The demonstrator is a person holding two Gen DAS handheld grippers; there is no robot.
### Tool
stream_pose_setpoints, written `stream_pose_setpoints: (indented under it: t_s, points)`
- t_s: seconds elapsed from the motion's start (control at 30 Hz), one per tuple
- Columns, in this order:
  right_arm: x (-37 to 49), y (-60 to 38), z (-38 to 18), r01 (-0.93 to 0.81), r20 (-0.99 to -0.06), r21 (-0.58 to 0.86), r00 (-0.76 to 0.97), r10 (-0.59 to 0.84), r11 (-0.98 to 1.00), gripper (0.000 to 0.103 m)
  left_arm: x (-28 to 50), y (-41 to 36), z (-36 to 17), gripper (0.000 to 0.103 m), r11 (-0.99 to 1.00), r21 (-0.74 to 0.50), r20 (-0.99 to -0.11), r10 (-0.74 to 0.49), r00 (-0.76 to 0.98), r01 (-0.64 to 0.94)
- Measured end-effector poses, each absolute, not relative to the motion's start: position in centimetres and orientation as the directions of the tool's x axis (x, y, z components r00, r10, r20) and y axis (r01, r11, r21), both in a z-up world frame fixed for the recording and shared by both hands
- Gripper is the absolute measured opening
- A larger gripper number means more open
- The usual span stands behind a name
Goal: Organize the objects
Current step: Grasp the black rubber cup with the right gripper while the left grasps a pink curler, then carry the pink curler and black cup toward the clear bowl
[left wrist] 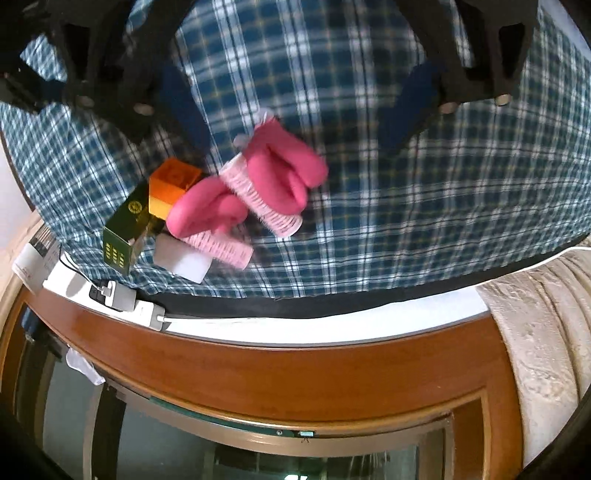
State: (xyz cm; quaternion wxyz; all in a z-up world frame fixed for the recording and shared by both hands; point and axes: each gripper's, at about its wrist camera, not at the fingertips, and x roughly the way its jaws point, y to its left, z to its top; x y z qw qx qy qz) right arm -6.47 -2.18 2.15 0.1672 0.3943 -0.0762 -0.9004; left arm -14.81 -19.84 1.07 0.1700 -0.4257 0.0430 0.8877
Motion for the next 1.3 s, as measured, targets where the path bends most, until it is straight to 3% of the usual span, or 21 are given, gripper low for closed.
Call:
stream_pose_setpoints:
  t_s: [0.13, 0.5, 0.8, 1.07, 1.17, 1.3]
  points:
    - [-6.4, -2.3, 2.1, 0.244, -0.685, 0.284, -0.625, -0.374, -0.927, 0.058, -16.3, -19.6, 0.3, 0.059, -0.935, -0.094, -0.787, 0.279, -0.550, -0.341]
    - [-6.5, -2.7, 2.0, 0.246, -0.682, 0.292, -0.623, -0.382, -0.924, 0.078, -16.2, -21.4, -0.9, 0.054, -0.943, -0.116, -0.788, 0.279, -0.548, -0.313]
    - [-8.2, -3.6, 1.5, 0.232, -0.728, 0.249, -0.596, -0.340, -0.940, 0.079, -17.1, -21.1, -1.2, 0.046, -0.940, -0.136, -0.785, 0.296, -0.544, -0.314]
    - [-9.1, -5.4, 1.3, 0.259, -0.760, 0.135, -0.593, -0.268, -0.956, 0.078, -17.1, -21.4, -1.1, 0.046, -0.939, -0.119, -0.780, 0.290, -0.554, -0.324]
    - [-8.9, -5.7, 1.4, 0.267, -0.761, 0.107, -0.598, -0.252, -0.958, 0.057, -17.0, -21.1, -1.1, 0.045, -0.939, -0.111, -0.777, 0.286, -0.560, -0.325]
    - [-8.9, -5.3, 1.6, 0.269, -0.750, 0.119, -0.606, -0.264, -0.956, 0.055, -16.4, -20.7, -1.1, 0.045, -0.939, -0.106, -0.775, 0.284, -0.564, -0.327]
